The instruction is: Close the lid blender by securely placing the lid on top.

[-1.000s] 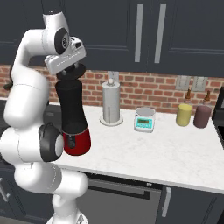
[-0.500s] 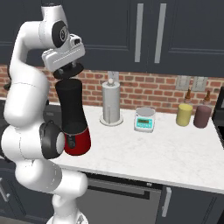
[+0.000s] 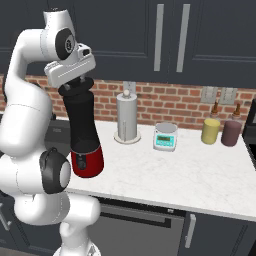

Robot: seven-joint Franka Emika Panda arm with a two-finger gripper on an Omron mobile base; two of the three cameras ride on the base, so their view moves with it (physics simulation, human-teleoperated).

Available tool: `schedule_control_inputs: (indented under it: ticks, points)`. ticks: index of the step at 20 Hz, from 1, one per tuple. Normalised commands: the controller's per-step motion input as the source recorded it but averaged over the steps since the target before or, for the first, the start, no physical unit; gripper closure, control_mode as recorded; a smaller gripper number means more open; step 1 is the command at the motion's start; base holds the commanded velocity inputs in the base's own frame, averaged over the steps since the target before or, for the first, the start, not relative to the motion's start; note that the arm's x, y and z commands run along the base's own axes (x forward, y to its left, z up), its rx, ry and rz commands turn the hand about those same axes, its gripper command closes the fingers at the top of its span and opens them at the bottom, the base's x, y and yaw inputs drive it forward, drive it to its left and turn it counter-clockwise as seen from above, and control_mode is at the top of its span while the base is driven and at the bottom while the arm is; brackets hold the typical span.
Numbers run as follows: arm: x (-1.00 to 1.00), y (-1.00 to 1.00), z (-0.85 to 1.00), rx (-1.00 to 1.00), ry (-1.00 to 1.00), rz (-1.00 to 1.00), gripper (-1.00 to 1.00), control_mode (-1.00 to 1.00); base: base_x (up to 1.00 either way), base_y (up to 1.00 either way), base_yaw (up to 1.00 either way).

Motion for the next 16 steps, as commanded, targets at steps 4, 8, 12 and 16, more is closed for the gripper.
schedule_control_inputs:
  ticks: [4,8,12,16]
  points:
    - [0.19,0.01,-0.11,0.00,0.00,0.00,1.00,-1.00,0.00,0.00,0.00]
    - [0.09,0.00,-0.22,0.00,0.00,0.00,1.00,-1.00,0.00,0.00,0.00]
    - [0.07,0.03,-0.24,0.00,0.00,0.00,1.00,-1.00,0.00,0.00,0.00]
    - [0.01,0.03,-0.29,0.00,0.00,0.01,1.00,-1.00,0.00,0.00,0.00]
